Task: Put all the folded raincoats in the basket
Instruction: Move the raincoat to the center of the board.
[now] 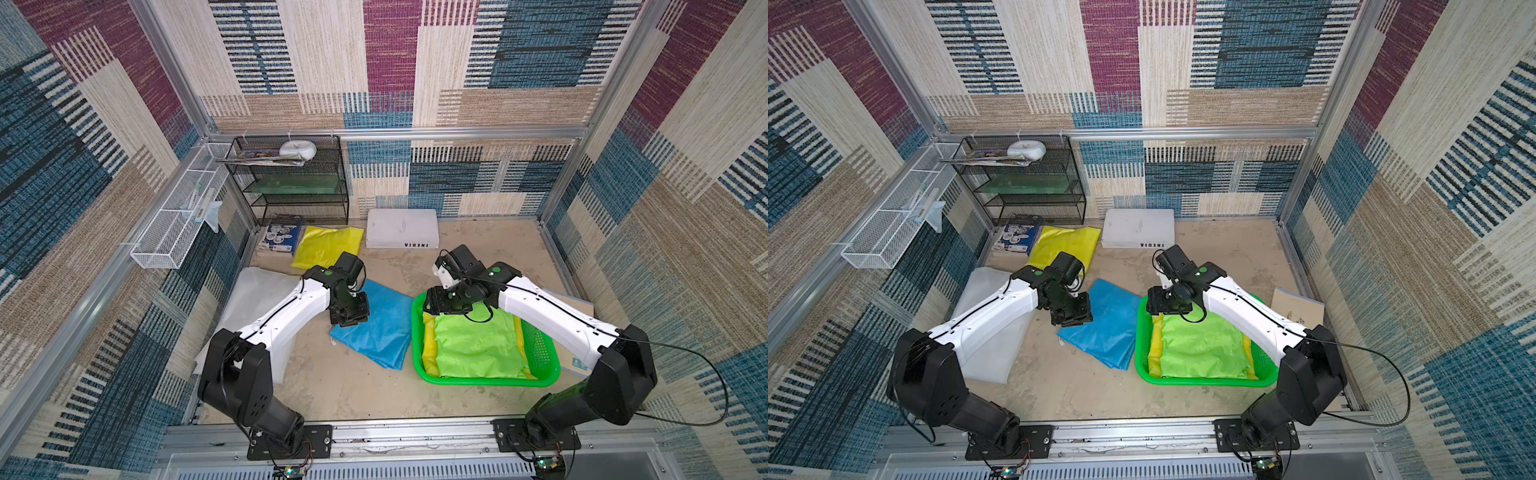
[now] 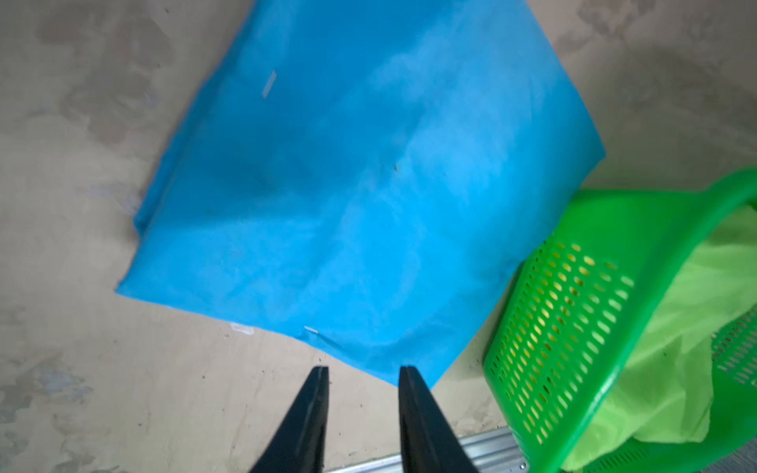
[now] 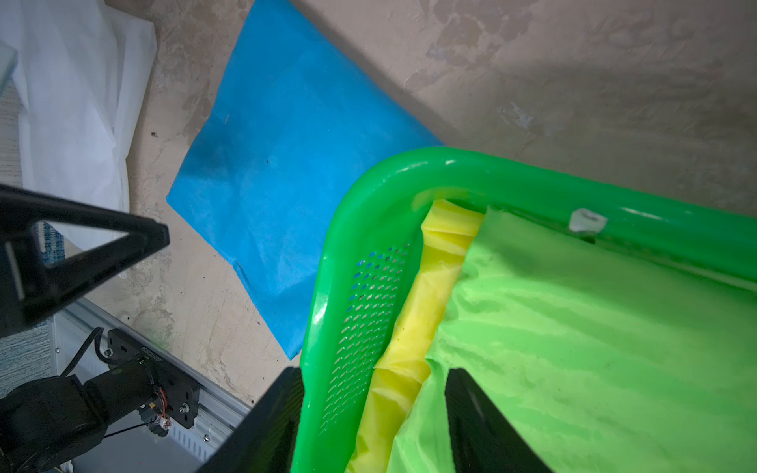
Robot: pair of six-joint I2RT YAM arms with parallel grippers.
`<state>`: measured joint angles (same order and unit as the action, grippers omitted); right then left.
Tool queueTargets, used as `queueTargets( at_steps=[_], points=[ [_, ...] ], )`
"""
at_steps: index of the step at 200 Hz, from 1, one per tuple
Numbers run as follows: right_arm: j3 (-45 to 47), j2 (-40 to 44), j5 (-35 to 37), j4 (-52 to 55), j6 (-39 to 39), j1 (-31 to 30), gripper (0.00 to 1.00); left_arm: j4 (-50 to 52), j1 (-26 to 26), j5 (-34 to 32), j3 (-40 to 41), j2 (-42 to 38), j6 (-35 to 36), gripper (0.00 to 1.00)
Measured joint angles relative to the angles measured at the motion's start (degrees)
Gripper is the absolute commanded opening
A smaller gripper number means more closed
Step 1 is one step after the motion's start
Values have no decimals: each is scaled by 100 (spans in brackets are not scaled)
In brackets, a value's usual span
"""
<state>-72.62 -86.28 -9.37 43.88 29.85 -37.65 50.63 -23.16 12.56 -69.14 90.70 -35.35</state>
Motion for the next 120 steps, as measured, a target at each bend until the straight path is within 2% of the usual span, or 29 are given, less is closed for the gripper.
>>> queueTargets(
  at_steps=[26,55,70,86,120],
  points=[
    [26,90,-39,2,59,-42,62,-70,184,35,144,234,42,34],
    [33,122,-57,11,79,-66,63,-157,195,42,951,-415,-109,36],
    [31,107,-61,17,79,-76,63,-151,212,-103,1119,-616,-175,35],
    [17,76,-70,20,83,-111,63,-105,258,-177,994,-555,-173,33],
    [9,68,-107,31,192,-251,63,-55,354,-533,4,162,22,33]
  ],
)
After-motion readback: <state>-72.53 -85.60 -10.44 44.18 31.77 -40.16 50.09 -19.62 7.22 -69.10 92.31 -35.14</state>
